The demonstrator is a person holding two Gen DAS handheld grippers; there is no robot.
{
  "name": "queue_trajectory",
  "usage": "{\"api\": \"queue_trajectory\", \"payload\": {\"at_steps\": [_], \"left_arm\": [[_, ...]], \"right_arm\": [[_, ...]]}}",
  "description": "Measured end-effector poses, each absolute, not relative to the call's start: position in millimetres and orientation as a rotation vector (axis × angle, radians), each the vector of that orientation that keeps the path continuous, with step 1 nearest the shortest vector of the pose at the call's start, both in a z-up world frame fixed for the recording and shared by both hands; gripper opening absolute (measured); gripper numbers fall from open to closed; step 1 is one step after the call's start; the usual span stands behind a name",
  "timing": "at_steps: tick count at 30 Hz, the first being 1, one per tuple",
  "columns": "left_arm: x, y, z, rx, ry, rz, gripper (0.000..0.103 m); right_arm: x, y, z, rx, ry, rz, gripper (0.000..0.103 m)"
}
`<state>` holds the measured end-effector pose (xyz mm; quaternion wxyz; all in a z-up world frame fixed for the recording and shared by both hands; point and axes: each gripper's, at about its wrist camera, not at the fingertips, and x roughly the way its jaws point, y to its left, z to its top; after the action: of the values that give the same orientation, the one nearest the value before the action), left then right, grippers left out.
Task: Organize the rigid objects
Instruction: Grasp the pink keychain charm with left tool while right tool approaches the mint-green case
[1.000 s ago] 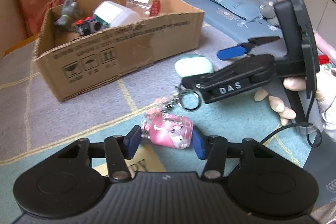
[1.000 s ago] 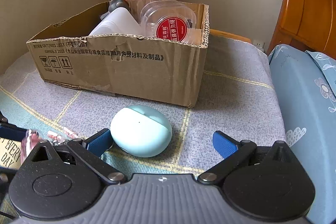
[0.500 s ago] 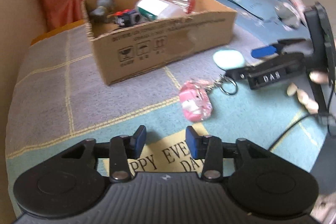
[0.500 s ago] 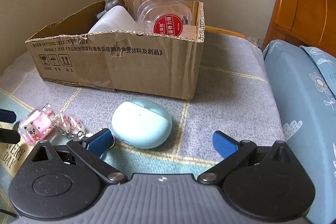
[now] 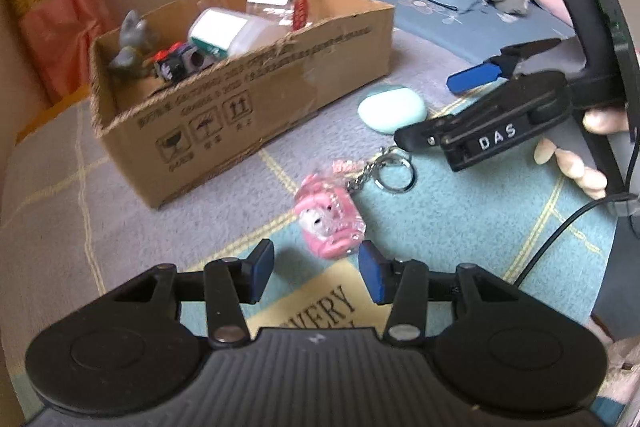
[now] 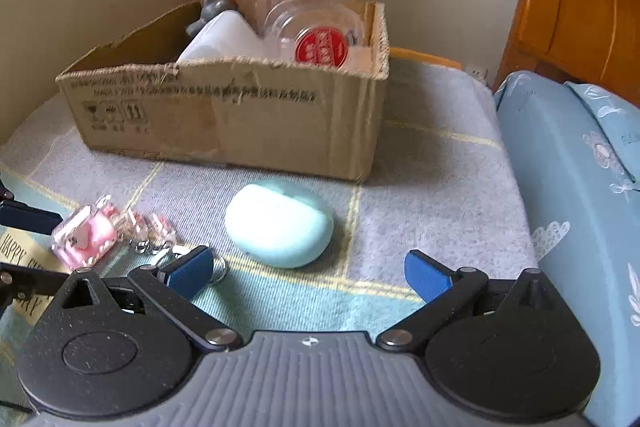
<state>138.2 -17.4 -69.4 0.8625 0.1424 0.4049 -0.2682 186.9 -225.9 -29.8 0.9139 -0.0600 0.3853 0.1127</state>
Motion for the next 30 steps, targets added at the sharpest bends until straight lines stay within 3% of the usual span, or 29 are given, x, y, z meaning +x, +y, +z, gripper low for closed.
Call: {"api": "queue_trajectory", "payload": {"at_steps": [7, 9, 11, 13, 17, 19, 20, 30], "left_arm": [[149.8, -35.8, -64.8, 0.408, 0.814, -0.627, 0.049], [155.6, -41.2, -66.9, 0.440, 0.811, -0.642, 0.054], [159.6, -44.8, -69.2, 0.462, 0.805, -0.641, 0.065], [161.8, -47.9, -69.6, 0.485, 0.786, -0.644, 0.067], [166.1, -51.5, -69.9, 0.484, 0.778, -0.667, 0.066], [168.8, -52.9, -72.4, 0.469, 0.804, -0.675, 0.053], [169.9, -52.0, -72.7, 0.447, 0.812, -0.684, 0.052], [161.1, -24.7, -68.8, 0.314, 0.839, -0.542, 0.051]], "right_arm": [[180.5, -243.1, -17.9, -0.040, 0.771, 0.215, 0.103], [178.6, -245.8, -16.7, -0.037, 0.771, 0.211, 0.103], [176.9, -247.7, -15.4, -0.038, 0.767, 0.209, 0.103], [175.7, -248.4, -15.1, -0.037, 0.766, 0.208, 0.103], [174.0, -252.2, -15.9, -0.032, 0.767, 0.208, 0.103], [174.7, -253.3, -17.8, -0.029, 0.773, 0.202, 0.103], [175.3, -254.5, -19.4, -0.025, 0.777, 0.198, 0.103], [174.2, -254.3, -33.2, -0.059, 0.806, 0.210, 0.103]]}}
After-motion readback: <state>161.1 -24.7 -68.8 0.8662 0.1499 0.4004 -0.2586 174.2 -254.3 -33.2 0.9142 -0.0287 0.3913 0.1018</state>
